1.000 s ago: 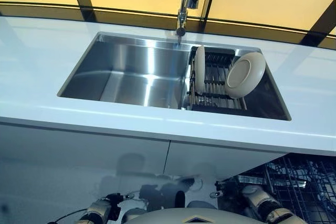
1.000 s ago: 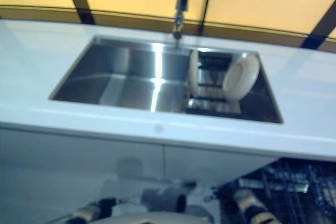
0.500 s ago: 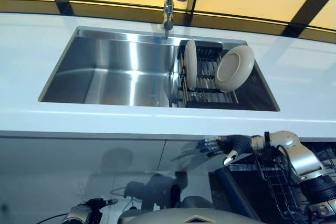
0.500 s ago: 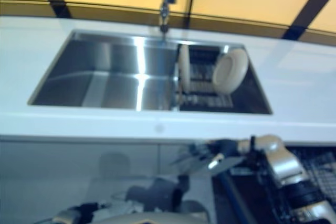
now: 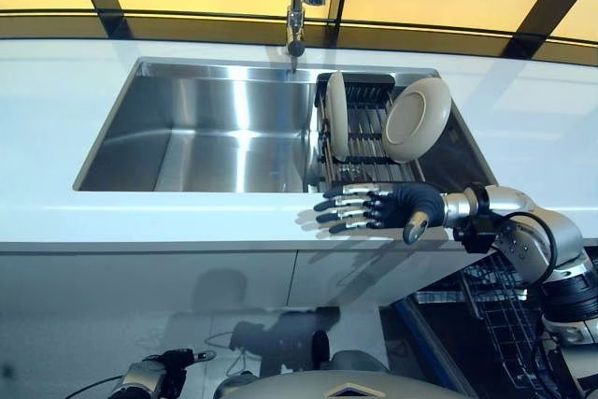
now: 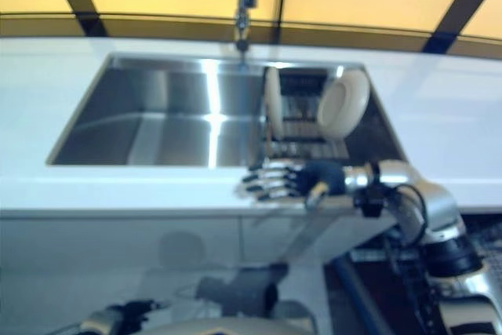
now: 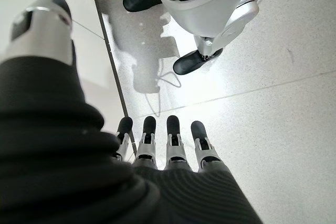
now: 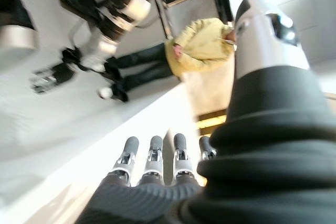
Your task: Take plates into dishwasher
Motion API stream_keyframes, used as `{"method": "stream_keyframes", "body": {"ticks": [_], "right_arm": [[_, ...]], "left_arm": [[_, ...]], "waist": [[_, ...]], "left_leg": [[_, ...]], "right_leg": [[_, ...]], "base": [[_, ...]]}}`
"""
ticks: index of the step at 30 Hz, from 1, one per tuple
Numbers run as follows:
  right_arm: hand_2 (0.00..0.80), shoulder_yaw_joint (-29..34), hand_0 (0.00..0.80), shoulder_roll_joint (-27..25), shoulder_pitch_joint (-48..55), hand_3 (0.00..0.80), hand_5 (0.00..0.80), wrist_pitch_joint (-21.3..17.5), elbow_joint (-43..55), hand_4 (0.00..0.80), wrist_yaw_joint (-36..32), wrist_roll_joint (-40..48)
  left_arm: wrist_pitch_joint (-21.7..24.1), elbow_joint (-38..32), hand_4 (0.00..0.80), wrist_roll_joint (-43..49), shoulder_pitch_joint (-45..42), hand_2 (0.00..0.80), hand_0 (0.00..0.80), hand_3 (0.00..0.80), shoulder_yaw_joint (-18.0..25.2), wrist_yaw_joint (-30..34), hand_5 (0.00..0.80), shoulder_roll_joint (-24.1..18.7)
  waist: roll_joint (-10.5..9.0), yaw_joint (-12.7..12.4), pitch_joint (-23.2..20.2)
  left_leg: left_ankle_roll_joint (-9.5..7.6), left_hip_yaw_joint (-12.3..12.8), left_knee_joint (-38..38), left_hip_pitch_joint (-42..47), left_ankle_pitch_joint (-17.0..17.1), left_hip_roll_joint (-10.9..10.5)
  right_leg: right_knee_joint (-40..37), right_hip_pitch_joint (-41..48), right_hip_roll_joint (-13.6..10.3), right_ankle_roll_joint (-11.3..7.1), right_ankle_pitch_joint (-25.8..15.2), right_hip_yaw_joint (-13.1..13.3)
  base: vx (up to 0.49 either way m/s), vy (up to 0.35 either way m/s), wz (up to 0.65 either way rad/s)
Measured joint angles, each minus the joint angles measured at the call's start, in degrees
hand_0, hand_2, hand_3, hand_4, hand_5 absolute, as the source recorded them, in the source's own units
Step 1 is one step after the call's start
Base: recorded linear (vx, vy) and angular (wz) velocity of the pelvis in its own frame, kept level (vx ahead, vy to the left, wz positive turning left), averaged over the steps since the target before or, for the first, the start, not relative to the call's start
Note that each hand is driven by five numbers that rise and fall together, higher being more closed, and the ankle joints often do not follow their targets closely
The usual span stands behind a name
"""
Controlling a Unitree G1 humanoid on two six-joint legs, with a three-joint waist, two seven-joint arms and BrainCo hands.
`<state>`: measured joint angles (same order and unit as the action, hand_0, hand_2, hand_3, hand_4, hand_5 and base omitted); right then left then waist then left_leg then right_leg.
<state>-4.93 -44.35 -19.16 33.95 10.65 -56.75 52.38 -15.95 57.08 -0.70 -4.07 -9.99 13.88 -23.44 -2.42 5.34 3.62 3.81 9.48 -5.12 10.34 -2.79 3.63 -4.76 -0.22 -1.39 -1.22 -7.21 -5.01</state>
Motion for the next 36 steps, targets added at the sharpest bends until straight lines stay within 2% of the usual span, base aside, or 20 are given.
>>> {"method": "stream_keyframes", "body": {"ticks": [3,6,8,12,14,16,17,18,21,24,26,27,28,30,31,33,34,35,36], "right_arm": [[0.0,1.6,0.0,-0.14,-2.6,0.0,0.0,-0.8,-3.1,0.0,7.31,4.44],[0.0,3.45,0.0,-0.79,-3.7,0.0,0.0,-3.13,-6.77,0.0,14.42,4.65],[0.0,4.95,0.0,-1.47,-3.71,0.0,0.0,-6.15,-10.51,0.0,21.6,4.49],[0.0,7.58,0.0,-1.8,-3.64,0.0,0.0,-10.57,-16.15,0.0,31.39,0.94],[0.0,8.77,0.0,-1.99,-3.63,0.0,0.0,-11.91,-17.95,0.0,35.58,-1.19],[0.0,8.77,0.0,-2.92,-3.64,0.0,0.0,-12.74,-18.77,0.0,39.39,-2.6],[0.0,8.77,0.0,-3.39,-3.63,0.0,0.0,-12.77,-18.98,0.0,40.76,-2.95],[0.0,8.75,0.0,-3.92,-3.63,0.0,0.0,-12.77,-19.02,0.0,42.29,-3.31],[0.0,8.75,0.0,-6.18,-3.68,0.0,0.0,-12.82,-19.63,0.0,46.31,-4.61],[0.0,8.65,0.0,-7.55,-3.98,0.0,0.0,-12.81,-20.6,0.0,48.73,-5.83],[0.0,7.9,0.0,-8.16,-5.71,0.0,0.0,-12.79,-21.33,0.0,49.7,-6.32],[0.0,6.33,0.0,-8.62,-8.08,0.0,0.0,-12.77,-22.68,0.0,50.14,-6.79],[0.0,5.71,0.0,-8.76,-9.51,0.0,0.0,-12.73,-23.55,0.0,50.32,-6.81],[0.0,3.95,0.0,-9.25,-12.75,0.0,0.0,-12.69,-25.77,0.0,50.48,-6.99],[0.0,2.62,0.0,-9.68,-14.82,0.0,0.0,-12.64,-27.45,0.0,50.95,-7.54],[0.0,1.71,0.0,-10.88,-16.74,0.0,0.0,-12.31,-29.06,0.0,51.34,-8.07],[0.0,1.72,0.0,-10.97,-16.79,0.0,0.0,-12.29,-28.99,0.0,51.35,-8.37],[0.0,1.57,0.0,-11.05,-16.79,0.0,0.0,-12.19,-28.96,0.0,50.92,-8.43],[0.0,1.83,0.0,-11.5,-16.9,0.0,0.0,-12.11,-29.15,0.0,50.61,-8.52]], "left_arm": [[-0.18,0.0,0.0,0.0,0.5,0.0,0.0,0.0,-0.04,0.04,0.0,0.2],[-0.27,0.0,0.0,-0.04,0.84,0.0,0.0,0.0,-0.05,-0.21,0.0,0.56],[-0.29,0.45,0.0,-0.09,0.81,0.0,0.0,0.0,-0.06,-1.12,0.0,1.13],[-0.3,0.94,0.0,-0.42,0.72,0.0,0.0,0.0,-0.06,-2.65,0.0,1.66],[-0.25,1.53,0.0,-1.43,0.61,0.0,0.0,0.0,-0.06,-3.19,0.0,1.79],[-0.19,2.47,0.0,-2.91,0.56,0.0,0.0,0.0,-0.04,-4.2,0.0,1.92],[-0.23,2.83,0.0,-3.2,0.55,0.0,0.0,0.0,-0.03,-4.5,0.0,1.95],[-0.36,2.89,0.0,-3.73,0.53,0.0,0.0,0.0,-0.04,-4.75,0.0,1.97],[-0.61,2.96,0.0,-4.72,0.94,0.0,0.0,0.0,-0.06,-4.94,0.0,2.58],[-0.86,2.95,0.0,-5.1,2.47,0.0,0.0,0.0,-0.04,-5.01,0.0,2.6],[-1.06,3.0,0.0,-5.24,3.18,0.0,0.0,0.0,-0.04,-5.24,0.0,2.88],[-1.14,3.21,0.0,-5.55,3.52,0.0,0.0,0.0,-0.05,-5.66,0.0,3.16],[-1.19,3.63,0.0,-5.95,4.07,0.0,0.0,0.0,-0.11,-5.96,0.0,3.24],[-1.25,3.78,0.0,-7.03,5.1,0.0,0.0,0.0,-0.67,-6.29,0.0,2.99],[-1.32,3.6,0.0,-7.12,5.41,0.0,0.0,0.0,-1.21,-6.2,0.0,3.12],[-1.86,3.27,0.0,-7.08,5.36,0.0,0.0,0.0,-1.34,-6.06,0.0,3.61],[-1.98,3.27,0.0,-7.08,5.03,0.0,0.0,0.0,-1.31,-6.1,0.0,3.63],[-2.04,3.26,0.0,-7.1,4.64,0.0,0.0,0.0,-1.31,-6.16,0.0,3.66],[-1.97,2.89,0.0,-7.1,4.52,0.0,0.0,0.0,-1.28,-6.21,0.0,4.18]], "waist": [[0.33,0.16,-0.7],[0.41,0.13,-1.19],[0.39,0.17,-1.24],[0.39,1.15,-1.24],[0.45,1.56,-1.22],[0.87,1.22,-1.27],[1.04,1.08,-1.27],[1.09,0.95,-1.24],[1.64,0.56,-1.42],[1.88,0.56,-1.23],[2.0,0.57,-1.01],[1.95,0.35,-0.89],[1.34,-0.09,-0.53],[-1.5,-0.97,1.22],[-1.75,-1.73,1.78],[-0.31,-1.75,2.74],[0.48,-2.31,2.85],[0.87,-2.93,2.8],[2.94,-3.36,3.0]], "left_leg": [[0.0,0.17,0.0,0.05,0.0,0.0],[0.0,0.43,0.0,0.06,0.0,0.0],[-0.01,0.99,0.13,0.27,-0.01,-0.03],[-0.05,1.86,0.07,0.74,-0.06,-0.07],[0.0,3.47,0.12,1.0,-0.09,0.08],[0.21,7.22,0.24,1.15,-0.18,0.84],[0.38,8.34,0.25,1.17,-0.27,1.27],[0.6,9.02,0.25,1.18,-0.43,1.52],[0.84,8.75,0.31,2.1,-0.81,1.69],[1.12,7.58,0.42,2.11,-1.17,2.42],[1.78,7.5,1.92,1.76,-1.93,2.84],[1.67,7.2,5.24,0.98,-3.27,3.02],[0.86,5.89,8.94,-0.36,-4.18,2.86],[0.09,1.77,19.41,-6.6,-5.67,1.69],[0.17,0.9,19.44,-8.18,-5.67,1.33],[-0.14,1.19,14.71,-9.17,-5.35,2.26],[0.0,0.57,12.09,-8.46,-3.14,1.9],[-0.29,1.28,9.1,-7.47,-1.97,1.9],[0.03,2.04,6.68,-7.16,0.14,3.64]], "right_leg": [[0.0,0.01,0.05,-0.03,-0.02,0.14],[0.0,0.01,0.09,-0.06,-0.05,0.47],[0.01,-0.08,0.14,-0.23,-0.18,0.91],[-0.01,-0.12,0.22,-0.38,-0.27,1.42],[-0.29,-0.33,0.12,-0.41,-0.12,1.19],[-0.25,-1.17,-0.79,-1.12,0.57,-3.55],[0.13,-1.46,-0.92,-1.24,0.44,-5.14],[0.64,-1.73,-0.79,-1.25,0.26,-5.48],[-0.07,-0.89,0.4,0.14,-0.83,-4.7],[-0.07,-1.01,1.22,0.18,-0.81,-4.35],[-0.05,-0.9,1.29,0.52,-0.63,-4.15],[0.16,-0.8,1.33,1.19,-0.2,-3.92],[0.46,-0.79,0.96,2.06,-0.14,-3.2],[-0.09,-0.26,-1.24,3.06,-0.88,-0.95],[0.0,-0.56,-2.0,2.95,-1.08,-0.61],[0.05,-1.12,-1.34,2.48,-1.19,-1.82],[0.01,-1.28,-1.22,2.11,-1.1,-1.99],[-0.42,-1.44,-1.54,-0.24,0.57,-2.84],[3.37,-2.24,-1.06,-0.54,1.48,-5.09]], "base": [[0.006,0.007,-0.02],[0.005,-0.004,-0.02],[0.022,-0.014,-0.1],[0.028,-0.046,-0.11],[0.013,-0.092,-0.21],[0.011,-0.117,-0.46],[0.015,-0.12,-0.44],[0.027,-0.124,-0.31],[0.026,-0.111,-0.19],[0.029,-0.151,-0.12],[0.017,-0.106,-0.07],[0.023,-0.026,-0.11],[0.055,0.024,-0.1],[0.06,0.086,-0.07],[0.057,0.088,-0.09],[0.054,0.11,-0.1],[0.05,0.1,-0.32],[0.046,0.07,-0.41],[0.042,0.049,-0.2]]}}
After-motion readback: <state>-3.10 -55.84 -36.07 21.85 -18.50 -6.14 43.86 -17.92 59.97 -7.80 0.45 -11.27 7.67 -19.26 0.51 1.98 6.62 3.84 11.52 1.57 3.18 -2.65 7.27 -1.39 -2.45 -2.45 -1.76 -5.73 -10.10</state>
